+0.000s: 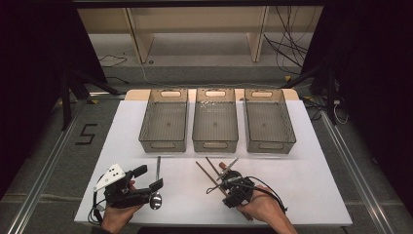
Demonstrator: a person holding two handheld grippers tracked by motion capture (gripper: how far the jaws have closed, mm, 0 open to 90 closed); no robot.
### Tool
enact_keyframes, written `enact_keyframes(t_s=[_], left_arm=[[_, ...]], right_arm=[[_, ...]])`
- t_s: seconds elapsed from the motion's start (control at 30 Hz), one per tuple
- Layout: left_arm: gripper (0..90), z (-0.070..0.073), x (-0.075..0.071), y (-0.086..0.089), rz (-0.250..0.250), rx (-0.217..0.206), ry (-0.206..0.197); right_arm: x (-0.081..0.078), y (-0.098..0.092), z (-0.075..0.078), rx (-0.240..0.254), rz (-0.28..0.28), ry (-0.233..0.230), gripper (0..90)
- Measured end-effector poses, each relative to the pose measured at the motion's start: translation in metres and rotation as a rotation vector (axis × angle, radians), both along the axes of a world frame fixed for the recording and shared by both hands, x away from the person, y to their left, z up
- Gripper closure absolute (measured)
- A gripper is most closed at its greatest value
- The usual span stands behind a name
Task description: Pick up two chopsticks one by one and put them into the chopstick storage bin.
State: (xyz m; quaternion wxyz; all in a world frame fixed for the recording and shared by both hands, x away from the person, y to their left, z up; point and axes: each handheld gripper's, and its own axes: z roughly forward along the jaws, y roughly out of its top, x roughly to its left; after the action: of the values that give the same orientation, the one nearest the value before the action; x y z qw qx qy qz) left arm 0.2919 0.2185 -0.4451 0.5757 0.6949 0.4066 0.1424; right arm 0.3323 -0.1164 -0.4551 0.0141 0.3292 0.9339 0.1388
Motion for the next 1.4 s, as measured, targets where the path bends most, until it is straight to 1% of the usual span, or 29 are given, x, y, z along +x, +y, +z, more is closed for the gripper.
enact_keyframes(t_s=[0.13, 0.2, 0.33, 0.4, 0.67, 0.7, 0.77, 0.97, 1.07, 1.13, 1.23, 1.27, 1.3, 1.33, 1.37, 1.4], left_arm=[[16.1, 0.000, 0.000, 0.000, -0.001, 0.000, 0.000], [16.2, 0.000, 0.000, 0.000, -0.001, 0.000, 0.000], [16.2, 0.000, 0.000, 0.000, -0.001, 0.000, 0.000], [16.1, 0.000, 0.000, 0.000, -0.001, 0.000, 0.000], [16.1, 0.000, 0.000, -0.001, 0.000, 0.000, 0.000], [16.2, 0.000, 0.001, -0.001, -0.001, 0.001, 0.001], [16.2, 0.000, 0.001, -0.001, -0.006, 0.009, -0.002], [16.2, 0.000, 0.001, -0.001, -0.009, 0.008, 0.000], [16.2, 0.000, 0.001, -0.001, -0.009, 0.009, 0.000], [16.2, 0.000, 0.001, -0.001, -0.005, 0.004, 0.001], [16.2, 0.000, 0.001, -0.001, -0.004, -0.002, 0.010], [16.2, 0.001, 0.001, -0.001, -0.004, -0.005, 0.010], [16.2, 0.002, 0.000, -0.003, -0.006, 0.003, 0.002], [16.2, 0.003, -0.001, -0.004, -0.011, 0.004, 0.003], [16.2, 0.004, -0.001, -0.007, -0.015, -0.004, 0.009], [16.3, 0.005, -0.001, -0.009, -0.023, -0.012, 0.024]], right_arm=[[0.001, 0.003, -0.001, -0.038, -0.007, 0.010, 69.9], [0.002, 0.004, -0.002, -0.055, 0.003, 0.018, 71.2], [0.002, 0.006, -0.002, -0.076, 0.005, 0.008, 76.4], [0.002, 0.006, -0.002, -0.083, 0.004, 0.008, 77.4], [0.000, 0.014, -0.002, -0.126, 0.025, -0.006, 83.8], [0.000, 0.015, -0.002, -0.134, 0.036, -0.008, 84.0], [0.000, 0.016, -0.002, -0.138, 0.035, -0.007, 84.3], [-0.001, 0.015, -0.002, -0.138, 0.032, -0.009, 84.9], [0.000, 0.014, -0.001, -0.130, 0.035, -0.005, 85.0], [0.000, 0.013, 0.000, -0.099, 0.037, 0.003, 85.0], [0.000, 0.011, 0.006, -0.063, 0.047, -0.016, 85.0], [0.000, 0.010, 0.009, -0.040, 0.036, -0.020, 85.0], [0.001, 0.009, 0.012, -0.012, 0.030, -0.022, 85.0], [0.001, 0.008, 0.015, 0.018, 0.028, -0.024, 85.0], [0.001, 0.007, 0.018, 0.043, 0.025, -0.036, 85.0], [0.001, 0.006, 0.021, 0.062, 0.024, -0.047, 85.0]])
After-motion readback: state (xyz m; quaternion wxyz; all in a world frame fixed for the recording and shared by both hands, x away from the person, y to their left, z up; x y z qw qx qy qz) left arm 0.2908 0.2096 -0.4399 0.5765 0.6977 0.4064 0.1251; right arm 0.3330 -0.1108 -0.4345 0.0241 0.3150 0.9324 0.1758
